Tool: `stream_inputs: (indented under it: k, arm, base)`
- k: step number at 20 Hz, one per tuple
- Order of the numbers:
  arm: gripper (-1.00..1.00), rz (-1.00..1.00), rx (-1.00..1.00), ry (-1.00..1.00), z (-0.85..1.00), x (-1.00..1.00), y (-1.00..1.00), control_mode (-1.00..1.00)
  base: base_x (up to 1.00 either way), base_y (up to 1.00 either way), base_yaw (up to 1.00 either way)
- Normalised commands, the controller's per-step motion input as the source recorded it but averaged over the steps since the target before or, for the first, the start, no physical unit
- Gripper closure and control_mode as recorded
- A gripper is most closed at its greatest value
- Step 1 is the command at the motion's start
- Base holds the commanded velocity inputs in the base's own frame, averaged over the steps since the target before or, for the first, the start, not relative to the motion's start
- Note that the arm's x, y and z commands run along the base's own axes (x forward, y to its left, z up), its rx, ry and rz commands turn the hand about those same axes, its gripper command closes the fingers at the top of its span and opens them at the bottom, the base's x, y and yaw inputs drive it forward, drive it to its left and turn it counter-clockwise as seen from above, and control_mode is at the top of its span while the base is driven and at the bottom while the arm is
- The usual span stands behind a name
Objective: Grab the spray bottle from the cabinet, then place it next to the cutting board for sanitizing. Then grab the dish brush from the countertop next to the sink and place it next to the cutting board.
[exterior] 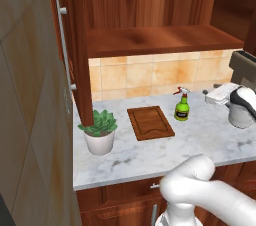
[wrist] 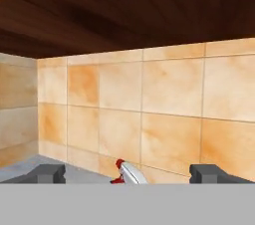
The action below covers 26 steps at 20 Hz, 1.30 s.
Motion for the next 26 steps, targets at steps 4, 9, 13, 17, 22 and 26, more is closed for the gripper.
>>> stream_inputs:
  k: [4, 9, 13, 17, 22, 26]
  arm:
    - [-1.00, -0.20, -0.06, 0.39, 1.00, -0.53, 0.00, -1.00]
    - [-1.00, -0.15, -0.08, 0.50, 0.98, -0.51, 0.00, -1.00]
    - [-1.00, -0.09, -0.10, 0.60, 0.98, -0.38, 0.02, -1.00]
    - [-1.00, -0.16, 0.00, 0.21, 0.10, -0.51, 0.20, -1.00]
    - [-1.00, -0.10, 0.03, -0.02, -0.06, -0.71, 0.24, -1.00]
    - [-1.00, -0.07, 0.03, -0.01, 0.00, -0.65, 0.38, -1.00]
  base:
    - [0.00, 0.00, 0.00]
    - [0.00, 0.00, 0.00]
    - [0.00, 0.00, 0.00]
    - [0.00, 0.00, 0.00]
    - [0.00, 0.00, 0.00]
    - [0.00, 0.00, 0.00]
